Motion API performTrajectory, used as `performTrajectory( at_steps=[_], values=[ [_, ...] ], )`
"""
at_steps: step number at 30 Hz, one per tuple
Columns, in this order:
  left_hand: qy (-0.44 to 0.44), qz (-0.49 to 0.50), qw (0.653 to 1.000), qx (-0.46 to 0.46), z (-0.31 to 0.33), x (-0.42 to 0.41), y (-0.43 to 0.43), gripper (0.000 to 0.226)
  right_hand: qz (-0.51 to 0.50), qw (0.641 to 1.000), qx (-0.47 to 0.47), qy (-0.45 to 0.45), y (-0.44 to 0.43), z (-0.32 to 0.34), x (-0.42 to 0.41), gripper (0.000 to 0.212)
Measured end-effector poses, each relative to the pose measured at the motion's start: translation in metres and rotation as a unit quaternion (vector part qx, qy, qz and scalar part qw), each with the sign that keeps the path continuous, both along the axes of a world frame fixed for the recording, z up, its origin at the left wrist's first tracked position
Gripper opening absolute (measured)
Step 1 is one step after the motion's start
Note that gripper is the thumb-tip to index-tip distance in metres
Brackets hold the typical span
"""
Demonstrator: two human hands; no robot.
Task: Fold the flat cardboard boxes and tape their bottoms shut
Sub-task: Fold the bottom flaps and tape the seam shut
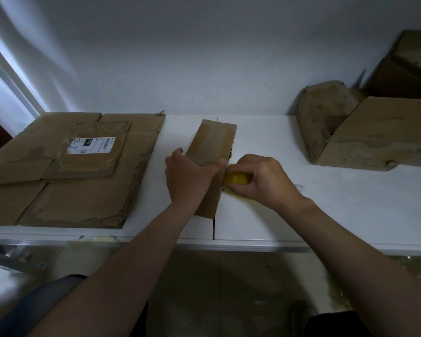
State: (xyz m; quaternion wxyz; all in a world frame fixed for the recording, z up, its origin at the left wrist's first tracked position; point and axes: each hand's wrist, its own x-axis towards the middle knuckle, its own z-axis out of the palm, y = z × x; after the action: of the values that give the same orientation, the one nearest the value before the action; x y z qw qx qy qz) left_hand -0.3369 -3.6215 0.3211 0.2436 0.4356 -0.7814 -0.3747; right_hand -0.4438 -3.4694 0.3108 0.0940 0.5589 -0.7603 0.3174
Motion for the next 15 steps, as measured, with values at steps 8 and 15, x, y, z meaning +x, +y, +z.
performTrajectory(
  at_steps=[8, 15],
  values=[
    [0.092, 0.025, 0.987, 0.132, -0.003, 0.016, -0.033, 0.057, 0.006, 1.000, 0.005, -0.016, -0.001, 0.000, -0.001, 0.033],
    [0.026, -0.009, 0.999, -0.034, 0.003, 0.024, -0.026, 0.047, 0.021, 1.000, 0.019, -0.009, 0.004, 0.006, -0.002, 0.033]
  ],
)
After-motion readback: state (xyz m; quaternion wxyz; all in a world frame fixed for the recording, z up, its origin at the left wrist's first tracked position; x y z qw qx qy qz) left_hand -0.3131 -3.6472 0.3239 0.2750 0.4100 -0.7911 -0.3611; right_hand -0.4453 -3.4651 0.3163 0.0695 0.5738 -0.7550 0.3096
